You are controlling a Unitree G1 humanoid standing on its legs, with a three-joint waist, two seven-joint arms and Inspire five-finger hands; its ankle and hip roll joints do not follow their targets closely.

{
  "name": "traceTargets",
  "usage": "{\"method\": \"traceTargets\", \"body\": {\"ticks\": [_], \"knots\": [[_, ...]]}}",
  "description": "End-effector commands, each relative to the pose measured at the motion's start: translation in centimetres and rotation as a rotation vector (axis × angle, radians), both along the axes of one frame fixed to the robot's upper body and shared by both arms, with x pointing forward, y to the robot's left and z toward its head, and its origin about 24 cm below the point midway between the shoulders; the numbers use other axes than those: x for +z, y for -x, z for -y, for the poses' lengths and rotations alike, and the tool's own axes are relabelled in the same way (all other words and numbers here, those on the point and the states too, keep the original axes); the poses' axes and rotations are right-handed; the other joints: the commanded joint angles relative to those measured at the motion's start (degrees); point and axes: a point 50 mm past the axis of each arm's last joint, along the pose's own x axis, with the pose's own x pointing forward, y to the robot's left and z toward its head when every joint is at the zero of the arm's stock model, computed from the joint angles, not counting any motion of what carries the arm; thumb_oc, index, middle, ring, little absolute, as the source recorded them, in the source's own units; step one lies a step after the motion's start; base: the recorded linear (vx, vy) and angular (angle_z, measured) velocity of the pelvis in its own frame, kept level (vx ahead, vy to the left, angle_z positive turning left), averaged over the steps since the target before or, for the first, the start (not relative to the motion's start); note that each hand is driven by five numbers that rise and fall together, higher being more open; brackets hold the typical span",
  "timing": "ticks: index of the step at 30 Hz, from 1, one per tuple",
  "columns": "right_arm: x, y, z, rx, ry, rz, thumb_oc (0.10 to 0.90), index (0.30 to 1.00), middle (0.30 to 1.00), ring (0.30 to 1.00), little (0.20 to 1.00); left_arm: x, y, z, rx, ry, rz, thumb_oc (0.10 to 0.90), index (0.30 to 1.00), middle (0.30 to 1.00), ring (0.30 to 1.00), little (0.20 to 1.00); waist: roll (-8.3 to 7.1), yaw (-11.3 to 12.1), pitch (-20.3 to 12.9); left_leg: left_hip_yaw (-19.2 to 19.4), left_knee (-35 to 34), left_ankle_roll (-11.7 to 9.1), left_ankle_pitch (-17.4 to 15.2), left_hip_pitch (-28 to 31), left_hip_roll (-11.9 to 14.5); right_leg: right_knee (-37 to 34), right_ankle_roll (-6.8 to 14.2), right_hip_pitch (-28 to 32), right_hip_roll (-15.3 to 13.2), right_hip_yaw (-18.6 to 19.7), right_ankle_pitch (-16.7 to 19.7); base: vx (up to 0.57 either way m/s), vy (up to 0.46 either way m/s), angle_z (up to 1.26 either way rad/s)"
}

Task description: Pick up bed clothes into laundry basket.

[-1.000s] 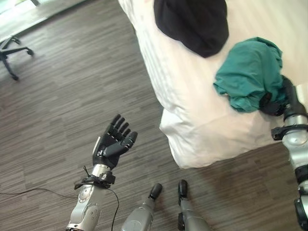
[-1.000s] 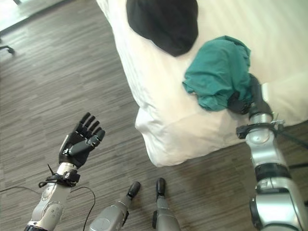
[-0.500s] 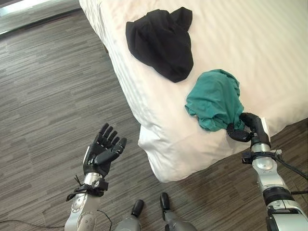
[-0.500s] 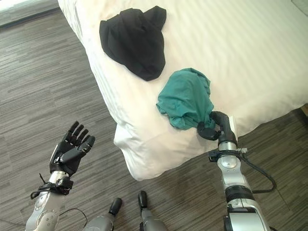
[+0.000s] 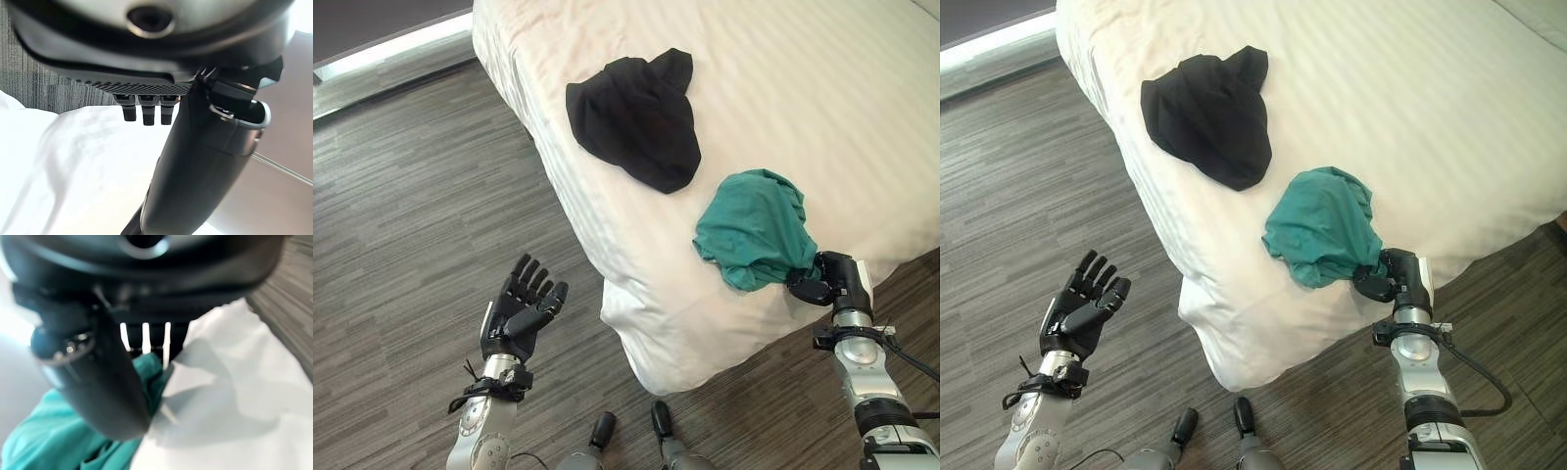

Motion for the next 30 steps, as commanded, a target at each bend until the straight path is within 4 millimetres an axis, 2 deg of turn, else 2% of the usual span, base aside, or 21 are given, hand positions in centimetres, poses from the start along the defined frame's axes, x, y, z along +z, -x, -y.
{"method": "traceTargets", "body": {"ticks": [1,3,5,7,10,11,12,13,14,15,21,24,26,27,28,29,30], "knots": [[-12.8,13.7,-0.5,0.016,-0.1,-0.697,0.4,0.3,0.3,0.3,0.3,5.1,-1.3,-0.3,0.051,0.026,0.305,0.8,0.9,0.9,0.9,0.9,4.88,-2.6,1.7,-2.3,-0.8,-0.8,-0.8,-4.0,1.7,2.7,0.7,-5.0,1.4,-0.4,-0.7,0.0,0.0,0.0],[-11.7,13.3,0.8,-0.084,-0.176,-0.587,0.4,0.3,0.3,0.3,0.3,5.2,-1.4,-0.5,0.061,0.027,0.312,0.8,0.9,0.9,0.9,0.9,4.82,-3.0,1.5,-2.3,-0.8,-0.8,-1.0,-3.6,1.9,2.9,0.7,-4.7,1.5,-0.6,-1.2,0.0,-0.005,0.05],[-9.4,12.1,2.5,-0.194,-0.242,-0.399,0.4,0.3,0.3,0.3,0.3,5.0,-1.5,-1.0,0.095,0.041,0.31,0.8,0.9,0.9,0.9,0.9,4.82,-3.6,1.1,-2.0,-0.8,-0.9,-1.5,-2.9,2.4,3.7,0.6,-4.4,1.8,-0.3,-1.7,0.03,0.003,0.06],[-6.8,10.6,3.5,-0.228,-0.26,-0.229,0.4,0.3,0.3,0.3,0.3,5.0,-1.6,-1.1,0.111,0.056,0.315,0.8,0.9,0.9,0.9,0.9,4.7,-3.9,0.8,-1.2,-0.8,-0.9,-2.1,-1.7,3.0,4.7,0.4,-4.0,2.3,0.1,-2.2,0.05,-0.009,0.1],[-1.1,7.8,4.7,-0.187,-0.167,0.015,0.4,0.3,0.3,0.3,0.3,5.5,-1.9,-0.9,0.109,0.057,0.335,0.8,0.9,0.9,0.9,0.9,3.27,-4.1,-0.4,0.0,-0.6,-1.0,-2.9,-0.2,3.9,5.3,0.5,-3.4,3.3,1.0,-2.2,0.04,-0.048,-0.14],[1.9,6.6,4.6,-0.155,-0.108,0.124,0.4,0.3,0.3,0.3,0.3,5.7,-2.1,-0.5,0.091,0.061,0.344,0.8,0.9,0.9,0.9,0.9,2.25,-3.7,-1.3,0.9,-0.7,-1.0,-3.4,0.7,4.6,4.7,0.7,-2.5,3.6,1.3,-1.9,0.06,-0.076,-0.28],[2.4,6.5,4.7,-0.152,-0.09,0.139,0.4,0.3,0.3,0.3,0.3,5.7,-2.2,-0.3,0.081,0.059,0.344,0.8,0.9,0.9,0.9,0.9,1.96,-3.6,-1.8,1.1,-0.8,-1.0,-3.5,0.9,4.8,4.4,0.7,-2.0,3.6,1.2,-1.8,0.06,-0.056,-0.42],[4.3,6.1,4.7,-0.12,-0.038,0.19,0.4,0.3,0.3,0.3,0.3,5.8,-2.4,0.2,0.051,0.049,0.338,0.8,0.9,0.9,0.9,0.9,1.66,-3.9,-2.5,1.2,-0.8,-0.9,-3.5,1.2,4.8,3.8,0.8,-1.3,3.6,0.8,-2.0,0.03,-0.016,-0.61],[4.3,6.2,4.7,-0.122,-0.037,0.189,0.4,0.3,0.3,0.3,0.3,5.7,-2.4,0.2,0.05,0.05,0.337,0.8,0.9,0.9,0.9,0.9,1.7,-3.9,-2.4,1.1,-0.8,-0.8,-3.5,1.3,4.8,3.8,0.8,-1.2,3.6,0.8,-2.0,0.05,0.036,-0.51],[5.1,6.4,5.1,-0.121,-0.02,0.207,0.4,0.3,0.3,0.3,0.3,5.8,-2.5,0.6,0.024,0.053,0.34,0.8,0.9,0.9,0.9,0.9,1.75,-4.3,-3.2,0.7,-0.8,-0.5,-3.7,2.0,4.4,3.6,0.7,-0.3,3.4,0.3,-2.3,0.03,0.036,-0.27],[3.9,6.7,4.9,-0.13,-0.043,0.167,0.4,0.3,0.3,0.3,0.3,4.9,-2.0,0.0,0.051,0.06,0.299,0.8,0.9,0.9,0.9,0.9,1.83,-4.1,-3.8,0.6,-0.8,-0.1,-4.1,2.3,4.1,2.6,0.8,0.7,2.9,0.3,-2.0,0.01,0.013,-0.01],[4.4,6.5,4.6,-0.122,-0.05,0.199,0.4,0.3,0.3,0.3,0.3,4.7,-1.7,-0.5,0.076,0.059,0.289,0.8,0.9,0.9,0.9,0.9,1.88,-3.9,-4.1,0.8,-0.8,0.1,-4.3,2.5,3.9,2.2,0.9,1.2,2.8,0.5,-2.0,0.02,0.022,-0.07],[6.8,6.3,4.5,-0.11,-0.006,0.296,0.4,0.3,0.3,0.3,0.3,4.6,-1.6,-1.0,0.103,0.043,0.286,0.8,0.9,0.9,0.9,0.9,1.97,-4.2,-4.5,1.0,-0.8,0.1,-4.5,2.8,3.9,2.2,1.0,1.5,2.6,0.4,-2.0,0.03,0.039,-0.03],[6.8,6.3,4.4,-0.111,-0.006,0.296,0.4,0.3,0.3,0.3,0.3,4.6,-1.6,-1.0,0.102,0.043,0.287,0.8,0.9,0.9,0.9,0.9,1.98,-4.2,-4.4,1.0,-0.8,0.2,-4.5,2.9,3.9,2.1,1.0,1.6,2.5,0.4,-2.0,0.02,0.034,-0.02],[7.7,6.3,4.6,-0.116,0.004,0.336,0.4,0.3,0.3,0.3,0.3,4.8,-1.6,-1.1,0.11,0.04,0.293,0.8,0.9,0.9,0.9,0.9,1.96,-4.3,-4.6,1.1,-0.8,0.2,-4.6,3.0,3.8,2.1,1.0,1.8,2.5,0.5,-2.0,0.01,0.038,-0.01],[10.3,6.3,4.4,-0.101,0.04,0.443,0.4,0.3,0.3,0.3,0.3,5.1,-1.6,-1.2,0.121,0.036,0.302,0.8,0.9,0.9,0.9,0.9,1.82,-4.6,-5.0,1.4,-0.8,0.3,-4.8,3.2,3.7,2.0,1.1,1.9,2.4,0.6,-1.9,0.01,0.038,0.0],[10.3,6.4,4.4,-0.102,0.041,0.443,0.4,0.3,0.3,0.3,0.3,5.1,-1.6,-1.2,0.12,0.037,0.302,0.8,0.9,0.9,0.9,0.9,1.85,-4.6,-5.0,1.4,-0.8,0.3,-4.8,3.2,3.7,2.0,1.1,2.0,2.4,0.6,-1.9,0.01,0.037,0.0]]}}
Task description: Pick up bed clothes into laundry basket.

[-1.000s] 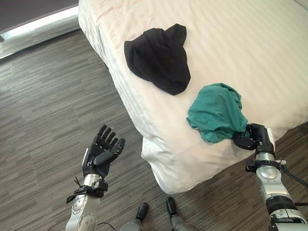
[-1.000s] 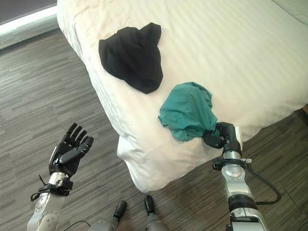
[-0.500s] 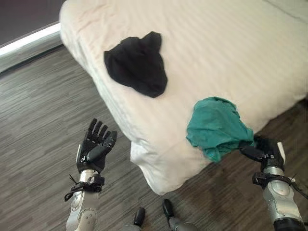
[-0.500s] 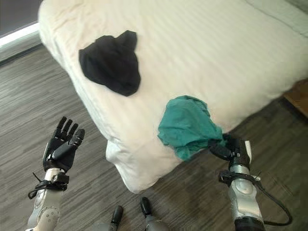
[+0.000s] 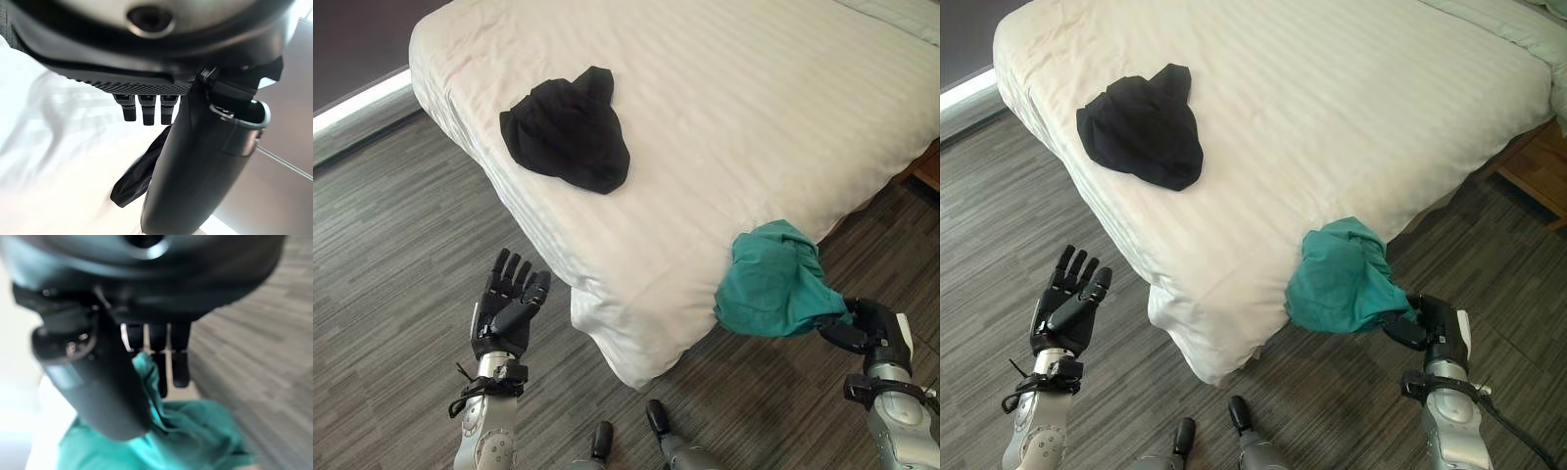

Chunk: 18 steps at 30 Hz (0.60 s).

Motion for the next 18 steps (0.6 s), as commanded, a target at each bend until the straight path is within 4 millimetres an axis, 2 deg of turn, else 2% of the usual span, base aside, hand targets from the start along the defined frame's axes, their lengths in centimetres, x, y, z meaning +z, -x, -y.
{"method": "traceTargets", "body": {"ticks": [1,2,3,4,5,6,9,11,12,18], "knots": [[10.0,-0.4,2.0,-0.045,0.218,0.403,0.4,0.3,0.3,0.3,0.3,4.1,-0.9,-0.6,0.017,-0.101,0.208,0.8,0.9,0.9,0.9,0.9,-2.01,0.0,-6.5,-2.9,0.1,-2.4,-0.3,-0.3,-0.9,1.9,5.2,0.7,-2.7,-2.3,-3.6,0.0,0.0,0.0],[10.7,-0.4,2.0,-0.049,0.227,0.433,0.4,0.3,0.3,0.3,0.3,4.1,-1.0,-0.5,0.013,-0.109,0.207,0.8,0.9,0.9,0.9,0.9,-2.07,0.0,-6.6,-2.8,0.1,-2.4,-0.4,-0.2,-0.9,1.8,5.3,0.7,-2.7,-2.3,-3.6,0.01,0.044,0.0],[12.7,-0.1,2.3,-0.063,0.276,0.497,0.4,0.3,0.3,0.3,0.3,4.3,-1.2,-0.5,0.008,-0.121,0.212,0.8,0.9,0.9,0.9,0.9,-2.33,-0.4,-7.1,-2.6,0.1,-2.3,-0.5,-0.2,-0.9,1.6,5.4,0.9,-2.7,-2.0,-3.5,0.01,0.033,0.0],[12.8,-0.1,2.3,-0.063,0.276,0.497,0.4,0.3,0.3,0.3,0.3,4.3,-1.2,-0.5,0.007,-0.121,0.212,0.8,0.9,0.9,0.9,0.9,-2.3,-0.4,-7.1,-2.5,0.1,-2.3,-0.5,-0.2,-0.9,1.5,5.4,0.9,-2.7,-2.0,-3.4,0.01,0.048,0.0],[14.2,0.3,2.6,-0.078,0.313,0.54,0.4,0.3,0.3,0.3,0.3,4.3,-1.3,-0.4,0.002,-0.127,0.209,0.8,0.9,0.9,0.9,0.9,-2.5,-0.8,-7.4,-2.3,0.1,-2.3,-0.6,-0.1,-1.0,1.5,5.5,1.0,-2.7,-2.0,-3.3,0.0,0.0,0.0],[14.2,0.3,2.6,-0.079,0.314,0.54,0.4,0.3,0.3,0.3,0.3,4.3,-1.3,-0.4,0.001,-0.126,0.209,0.8,0.9,0.9,0.9,0.9,-2.47,-0.7,-7.4,-2.3,0.1,-2.3,-0.6,-0.1,-1.0,1.4,5.5,1.0,-2.7,-2.0,-3.3,0.0,0.04,0.03],[16.2,1.4,3.2,-0.123,0.374,0.599,0.4,0.3,0.3,0.3,0.3,4.3,-1.5,-0.2,-0.014,-0.137,0.206,0.8,0.9,0.9,0.9,0.9,-2.95,-1.7,-7.8,-1.5,0.1,-2.1,-1.0,0.1,-1.1,1.6,5.8,0.8,-2.7,-1.5,-3.1,0.0,0.036,0.01],[16.7,1.7,3.3,-0.131,0.392,0.609,0.4,0.3,0.3,0.3,0.3,4.3,-1.5,-0.2,-0.016,-0.139,0.203,0.8,0.9,0.9,0.9,0.9,-3.05,-1.9,-8.0,-1.2,0.1,-2.1,-1.1,0.3,-1.0,1.6,5.8,0.8,-2.6,-1.3,-3.0,0.0,0.036,-0.06],[17.4,2.4,3.8,-0.16,0.427,0.626,0.4,0.3,0.3,0.3,0.3,4.2,-1.5,-0.3,-0.018,-0.146,0.199,0.8,0.9,0.9,0.9,0.9,-3.32,-2.4,-8.4,-0.6,0.1,-1.9,-1.4,0.4,-1.0,1.6,6.0,0.8,-2.6,-0.8,-2.8,0.0,0.037,-0.06],[18.4,3.8,4.4,-0.21,0.483,0.639,0.4,0.3,0.3,0.3,0.3,4.3,-1.5,-0.6,-0.008,-0.155,0.204,0.8,0.9,0.9,0.9,0.9,-3.84,-3.7,-9.1,1.2,0.1,-1.5,-2.0,1.1,-1.2,2.3,6.5,0.3,-2.3,0.5,-2.5,-0.01,0.056,-0.17]]}}
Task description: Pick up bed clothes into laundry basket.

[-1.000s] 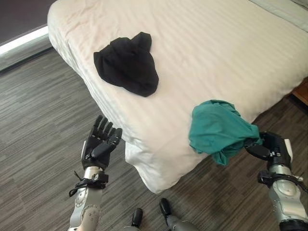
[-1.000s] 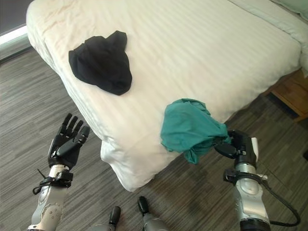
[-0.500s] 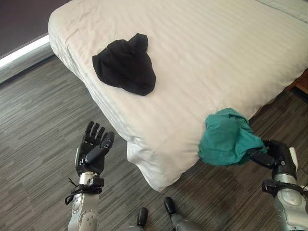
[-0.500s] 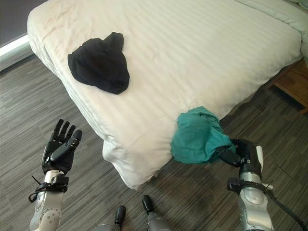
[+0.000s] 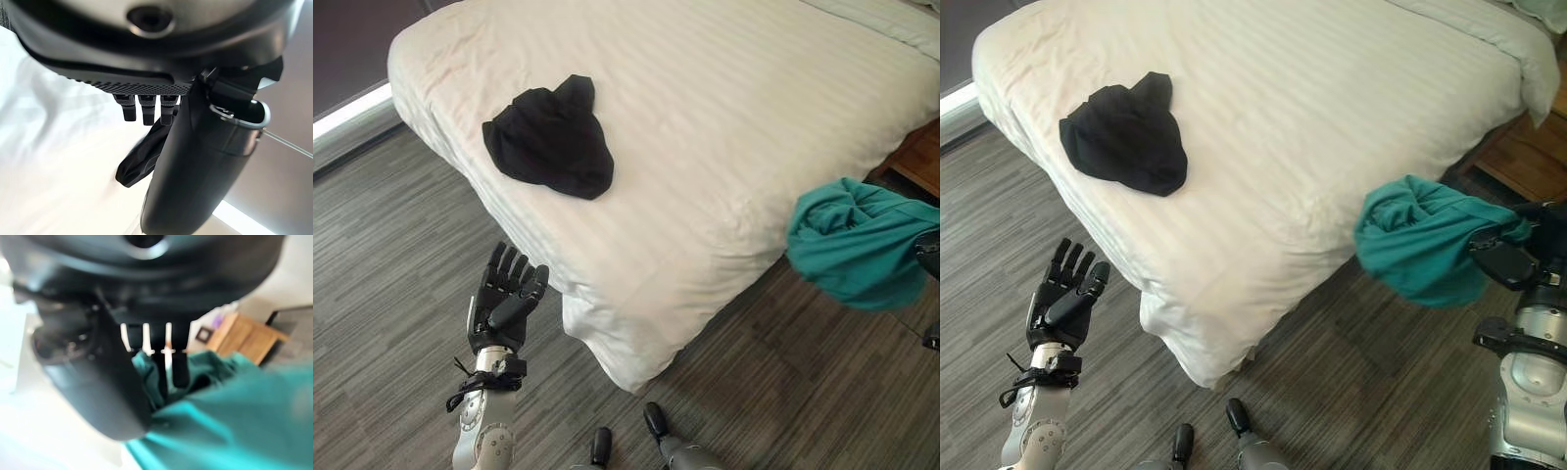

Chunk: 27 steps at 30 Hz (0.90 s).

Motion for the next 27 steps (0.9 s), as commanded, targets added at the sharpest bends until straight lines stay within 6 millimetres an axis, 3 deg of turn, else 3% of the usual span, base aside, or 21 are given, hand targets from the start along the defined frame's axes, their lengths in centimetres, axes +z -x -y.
{"method": "traceTargets", "body": {"ticks": [1,9,13,14,16,17,18,19,20,21,22,23,24,25,26,27], "knots": [[7.1,2.0,0.5,-0.056,0.211,0.271,0.4,0.3,0.3,0.3,0.3,3.8,-0.9,-0.9,-0.002,-0.118,0.19,0.8,0.9,0.9,0.9,0.9,-3.47,-0.1,-9.1,-1.0,0.1,-2.1,-1.6,-0.3,-0.9,2.3,6.0,-0.5,-2.4,-1.6,-2.7,0.0,0.031,-0.14],[6.4,2.0,-0.1,-0.045,0.207,0.267,0.4,0.3,0.3,0.3,0.3,4.4,-1.0,-1.5,0.026,-0.151,0.206,0.8,0.9,0.9,0.9,0.9,-3.86,-0.9,-9.8,0.6,0.1,-1.4,-2.0,0.6,-1.4,3.6,6.6,-0.8,-2.2,-0.5,-2.5,-0.01,0.043,-0.17],[6.0,0.6,-1.3,0.006,0.193,0.278,0.4,0.3,0.3,0.3,0.3,7.3,-1.2,-3.4,0.119,-0.241,0.309,0.8,0.9,0.9,0.9,0.9,-3.59,0.1,-8.5,3.2,0.4,-1.5,-2.9,2.7,0.6,10.6,6.5,-3.1,-1.0,-2.2,-5.0,0.0,-0.053,-0.05],[5.9,0.5,-1.5,0.018,0.183,0.285,0.4,0.3,0.3,0.3,0.3,7.9,-1.4,-3.8,0.134,-0.252,0.329,0.8,0.9,0.9,0.9,0.9,-3.99,0.2,-8.1,4.0,4.3,-2.3,-3.7,2.5,1.0,11.0,6.2,-2.6,-1.3,-2.6,-5.7,0.02,-0.092,-0.27],[6.2,0.8,-1.7,0.03,0.19,0.307,0.4,0.3,0.3,0.3,0.3,9.6,-1.7,-4.4,0.165,-0.278,0.395,0.8,0.9,0.9,0.9,0.9,-4.49,0.4,-6.3,5.3,19.1,-6.7,0.8,-2.3,1.1,11.6,5.2,-0.6,-1.8,-4.6,-6.6,-0.04,-0.058,-0.18],[6.6,0.8,-1.7,0.033,0.197,0.323,0.4,0.3,0.3,0.3,0.3,10.7,-1.8,-4.6,0.182,-0.292,0.443,0.8,0.9,0.9,0.9,0.9,-5.02,1.1,-4.8,4.1,27.7,-8.4,4.5,-5.7,0.2,12.6,4.5,0.1,-2.1,-4.6,-6.8,-0.02,0.079,0.42],[7.0,0.1,-1.8,0.049,0.148,0.389,0.4,0.3,0.3,0.3,0.3,12.4,-1.8,-5.1,0.242,-0.285,0.518,0.8,0.9,0.9,0.9,0.9,-5.79,2.5,-3.5,-0.3,35.4,-7.6,6.9,-12.1,-0.7,14.6,4.0,0.7,-2.6,-1.2,-8.3,-0.02,0.089,0.21],[7.1,0.0,-1.8,0.052,0.146,0.392,0.4,0.3,0.3,0.3,0.3,12.4,-1.8,-5.1,0.247,-0.287,0.519,0.8,0.9,0.9,0.9,0.9,-5.77,2.6,-3.7,0.1,35.8,-7.4,6.6,-12.4,-0.5,15.0,4.1,0.3,-2.4,-0.9,-8.5,0.14,0.256,-0.57],[6.9,0.0,-1.7,0.045,0.126,0.398,0.4,0.3,0.3,0.3,0.3,14.0,-1.5,-6.1,0.314,-0.314,0.573,0.8,0.9,0.9,0.9,0.9,-6.02,2.9,-4.6,-1.2,29.9,-6.6,8.2,-13.7,6.4,15.3,5.0,0.6,-3.7,1.0,-9.7,0.27,0.335,-1.1],[7.0,0.1,-1.8,0.043,0.138,0.393,0.4,0.3,0.3,0.3,0.3,15.4,-1.3,-7.0,0.341,-0.356,0.609,0.8,0.9,0.9,0.9,0.9,-5.73,3.6,-6.0,-3.6,21.2,-6.5,8.7,-12.7,10.4,15.2,6.1,1.3,-4.6,2.9,-11.2,0.38,0.475,-0.96],[7.3,0.0,-2.6,0.072,0.158,0.414,0.4,0.3,0.3,0.3,0.3,15.9,-1.2,-7.4,0.364,-0.366,0.619,0.8,0.9,0.9,0.9,0.9,-5.3,4.3,-6.6,-4.7,15.6,-7.2,9.9,-12.8,12.7,15.7,6.5,2.2,-5.2,4.0,-12.3,0.29,0.299,-0.36],[7.1,-0.1,-2.8,0.072,0.156,0.413,0.4,0.3,0.3,0.3,0.3,15.9,-1.2,-7.5,0.367,-0.37,0.618,0.8,0.9,0.9,0.9,0.9,-5.56,4.5,-6.8,-4.1,13.0,-7.4,10.8,-11.4,13.4,16.2,6.2,2.0,-4.9,4.3,-12.6,0.39,0.575,-0.05],[6.8,-0.2,-2.9,0.082,0.12,0.433,0.4,0.3,0.3,0.3,0.3,17.6,-1.2,-8.0,0.403,-0.405,0.671,0.8,0.9,0.9,0.9,0.9,-4.3,5.1,-8.4,-8.7,9.9,-9.3,10.9,-10.7,15.3,17.2,7.9,3.5,-7.8,6.8,-14.9,0.35,0.612,-0.31],[6.7,-0.4,-3.2,0.097,0.118,0.428,0.4,0.3,0.3,0.3,0.3,18.0,-1.1,-8.3,0.412,-0.419,0.677,0.8,0.9,0.9,0.9,0.9,-3.83,5.2,-8.8,-9.5,9.9,-10.1,10.5,-9.9,15.4,17.5,8.7,3.6,-8.7,7.8,-15.0,0.41,0.87,-0.81],[6.5,-0.4,-3.1,0.093,0.112,0.422,0.4,0.3,0.3,0.3,0.3,18.5,-1.0,-8.4,0.418,-0.442,0.688,0.8,0.9,0.9,0.9,0.9,-3.44,5.2,-9.3,-9.7,10.2,-10.8,9.4,-9.4,15.3,17.5,9.7,4.2,-10.4,8.6,-15.0,0.25,0.609,-1.31],[6.6,-0.4,-3.6,0.112,0.116,0.423,0.4,0.3,0.3,0.3,0.3,19.0,-1.0,-8.4,0.412,-0.469,0.698,0.8,0.9,0.9,0.9,0.9,-3.17,4.8,-9.7,-8.8,11.0,-10.8,5.9,-8.3,14.5,17.6,10.4,4.6,-12.3,8.8,-14.9,0.16,0.434,-1.36]]}}
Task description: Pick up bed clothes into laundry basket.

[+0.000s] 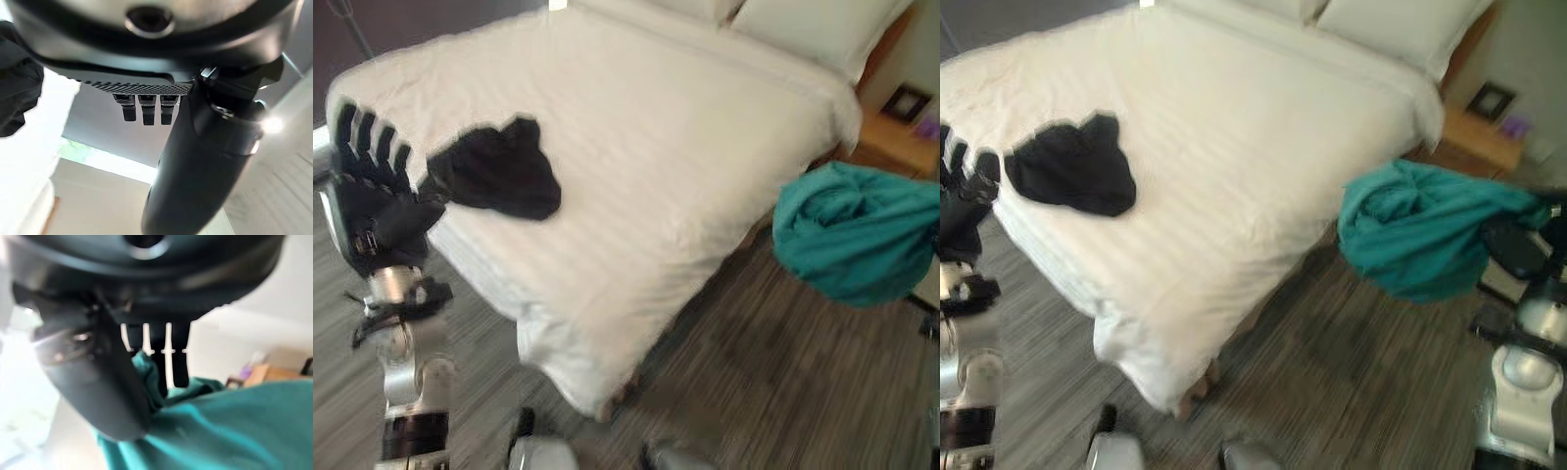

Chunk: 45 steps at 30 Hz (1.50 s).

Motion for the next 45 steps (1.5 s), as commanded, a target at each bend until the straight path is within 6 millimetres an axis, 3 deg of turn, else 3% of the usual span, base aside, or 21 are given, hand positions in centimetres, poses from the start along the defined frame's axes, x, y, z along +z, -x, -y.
{"method": "traceTargets", "body": {"ticks": [1,2,3,4,5,6,7,9,10,11,12,13,17,19,20,21,26,32,39,42,45], "knots": [[7.1,-0.3,-2.4,0.114,0.193,0.299,0.4,0.3,0.3,0.3,0.3,7.4,1.8,-0.7,0.067,-0.217,0.294,0.8,0.9,0.9,0.9,0.9,-0.46,-2.5,-7.6,-1.8,-1.4,-4.9,8.8,1.8,-0.3,-9.1,7.2,4.0,-11.4,-0.3,7.6,0.19,0.603,-1.04],[6.7,0.1,-2.1,0.1,0.169,0.298,0.4,0.3,0.3,0.3,0.3,8.4,1.6,-0.3,0.052,-0.266,0.312,0.8,0.9,0.9,0.9,0.9,-0.15,-3.6,-8.0,0.1,-1.0,-4.8,3.5,3.1,-2.2,-9.4,8.7,4.5,-14.8,0.0,10.1,0.09,0.646,-0.77],[6.0,0.4,-2.1,0.089,0.148,0.29,0.4,0.3,0.3,0.3,0.3,8.6,1.0,0.2,0.036,-0.303,0.293,0.8,0.9,0.9,0.9,0.9,-0.14,-4.4,-8.0,1.0,-1.1,-4.6,2.1,3.5,-3.6,-10.1,10.0,3.8,-16.9,0.3,15.3,0.13,0.642,-0.44],[5.9,0.4,-2.1,0.086,0.146,0.291,0.4,0.3,0.3,0.3,0.3,8.7,0.9,0.2,0.035,-0.305,0.293,0.8,0.9,0.9,0.9,0.9,-0.31,-4.3,-8.2,1.3,-1.1,-4.4,1.9,3.5,-3.7,-10.6,9.9,4.0,-17.2,0.1,15.5,0.0,0.39,-0.3],[5.5,0.3,-2.2,0.081,0.13,0.285,0.4,0.3,0.3,0.3,0.3,9.0,0.5,0.8,0.03,-0.34,0.288,0.8,0.9,0.9,0.9,0.9,-0.31,-4.8,-7.8,1.8,-0.5,-3.3,0.2,3.9,-5.2,-9.5,9.9,2.1,-18.2,-0.2,21.8,0.03,0.158,-0.33],[5.5,0.4,-2.2,0.079,0.129,0.286,0.4,0.3,0.3,0.3,0.3,9.1,0.4,0.9,0.031,-0.342,0.289,0.8,0.9,0.9,0.9,0.9,-0.38,-4.7,-8.0,2.1,-0.4,-3.2,-0.1,3.8,-5.2,-9.9,9.8,2.1,-18.4,-0.4,22.0,-0.02,0.553,-0.36],[4.8,0.1,-3.0,0.1,0.1,0.297,0.4,0.3,0.3,0.3,0.3,9.5,0.0,0.9,0.045,-0.366,0.28,0.8,0.9,0.9,0.9,0.9,0.59,-5.5,-6.1,4.1,0.5,-1.6,-1.1,4.4,-7.1,-7.6,6.8,-1.5,-18.0,-2.1,29.7,-0.08,0.629,-0.36],[4.6,-0.5,-3.3,0.129,0.075,0.295,0.4,0.3,0.3,0.3,0.3,9.6,0.1,0.1,0.087,-0.388,0.247,0.8,0.9,0.9,0.9,0.9,2.23,-5.2,-4.4,6.3,-0.2,0.4,-0.8,5.3,-8.5,-2.9,4.2,-4.8,-18.2,-9.1,29.0,-0.17,0.888,-0.38],[4.9,-1.1,-3.5,0.152,0.091,0.278,0.4,0.3,0.3,0.3,0.3,9.8,0.1,-0.5,0.12,-0.423,0.217,0.8,0.9,0.9,0.9,0.9,3.64,-5.6,-3.6,7.8,-1.0,2.3,0.2,5.7,-9.5,4.4,3.1,-6.0,-14.9,-13.3,24.8,-0.15,0.679,-0.77],[4.9,-1.2,-3.5,0.153,0.091,0.28,0.4,0.3,0.3,0.3,0.3,9.9,0.1,-0.5,0.121,-0.422,0.218,0.8,0.9,0.9,0.9,0.9,3.65,-5.6,-3.6,7.8,-1.1,2.2,0.4,5.6,-9.4,4.7,3.1,-6.4,-14.7,-13.2,24.8,-0.12,0.628,-1.08],[4.8,-1.1,-3.3,0.151,0.091,0.266,0.4,0.3,0.3,0.3,0.3,9.9,0.0,-0.6,0.135,-0.446,0.194,0.8,0.9,0.9,0.9,0.9,3.66,-5.6,-3.6,8.9,-1.8,3.2,0.9,6.0,-10.3,7.3,2.9,-6.6,-11.2,-15.6,21.1,-0.14,0.476,-0.79],[5.2,-1.4,-3.0,0.147,0.101,0.267,0.4,0.3,0.3,0.3,0.3,9.9,0.0,-1.5,0.175,-0.497,0.138,0.8,0.9,0.9,0.9,0.9,3.13,-3.7,-3.2,11.5,-2.5,4.7,1.2,6.4,-12.0,10.1,2.7,-6.3,-9.6,-24.1,16.9,-0.13,0.482,-0.7],[5.6,-1.6,-2.5,0.141,0.11,0.264,0.4,0.3,0.3,0.3,0.3,10.0,0.6,-2.7,0.231,-0.56,0.087,0.8,0.9,0.9,0.9,0.9,2.35,-2.3,-3.9,13.3,-4.7,5.7,1.8,8.0,-14.6,8.7,2.8,-5.3,-5.2,-29.4,12.4,-0.01,0.287,-0.86],[5.9,-2.0,-2.4,0.149,0.112,0.259,0.4,0.3,0.3,0.3,0.3,10.2,1.3,-4.4,0.315,-0.626,0.01,0.8,0.9,0.9,0.9,0.9,1.8,-0.7,-4.6,15.1,-6.0,5.7,1.9,8.9,-16.1,0.0,1.9,-1.9,-5.6,-31.3,10.1,0.03,0.121,-0.67],[6.2,-2.0,-2.1,0.143,0.122,0.256,0.4,0.3,0.3,0.3,0.3,10.3,1.7,-5.4,0.369,-0.677,-0.042,0.8,0.9,0.9,0.9,0.9,1.92,-0.4,-5.0,15.5,-6.6,5.7,2.1,8.7,-16.5,-4.7,1.7,0.3,-5.9,-30.8,9.5,-0.05,0.065,-0.68],[6.5,-1.9,-1.7,0.126,0.134,0.254,0.4,0.3,0.3,0.3,0.3,10.7,2.2,-6.9,0.458,-0.742,-0.113,0.8,0.9,0.9,0.9,0.9,2.28,-0.5,-5.7,16.0,-8.1,5.6,3.5,8.6,-16.6,-11.4,1.3,2.6,-3.5,-27.6,11.0,-0.05,0.034,-0.52],[7.4,-1.1,-0.8,0.096,0.166,0.26,0.4,0.3,0.3,0.3,0.3,12.7,3.3,-9.4,0.653,-1.007,-0.316,0.8,0.9,0.9,0.9,0.9,3.02,0.1,-6.7,16.5,-9.9,5.5,4.3,8.6,-16.9,-18.3,1.4,5.2,-3.9,-28.5,12.6,-0.02,0.03,-0.04],[6.2,-1.8,-1.6,0.173,0.124,0.239,0.4,0.3,0.3,0.3,0.3,14.4,0.8,-11.5,0.762,-1.332,-0.628,0.8,0.9,0.9,0.9,0.9,4.02,-3.1,-6.8,16.5,-11.4,6.0,4.9,9.9,-17.5,-21.8,2.4,7.6,-4.1,-27.9,14.4,0.01,0.028,0.19],[6.0,-2.2,-2.4,0.211,0.105,0.262,0.4,0.3,0.3,0.3,0.3,13.4,-3.5,-9.9,0.674,-1.3,-0.647,0.8,0.9,0.9,0.9,0.9,3.23,-4.4,-6.0,17.0,-12.0,6.4,4.8,9.5,-17.4,-22.1,3.2,6.3,-4.1,-26.5,15.5,-0.01,0.028,0.0],[6.3,-2.7,-2.7,0.23,0.103,0.263,0.4,0.3,0.3,0.3,0.3,13.1,-4.3,-9.9,0.614,-1.181,-0.635,0.8,0.9,0.9,0.9,0.9,2.69,-4.6,-5.7,17.6,-12.2,6.6,4.8,9.1,-17.3,-22.2,3.5,5.4,-4.1,-25.6,16.2,-0.01,0.035,-0.18],[6.4,-2.9,-2.7,0.232,0.107,0.253,0.4,0.3,0.3,0.3,0.3,14.2,-4.7,-9.7,0.636,-1.203,-0.64,0.8,0.9,0.9,0.9,0.9,2.28,-4.8,-5.4,18.1,-12.2,6.6,4.9,8.6,-17.0,-22.2,3.6,4.6,-4.1,-25.0,16.6,0.0,0.025,-0.33]]}}
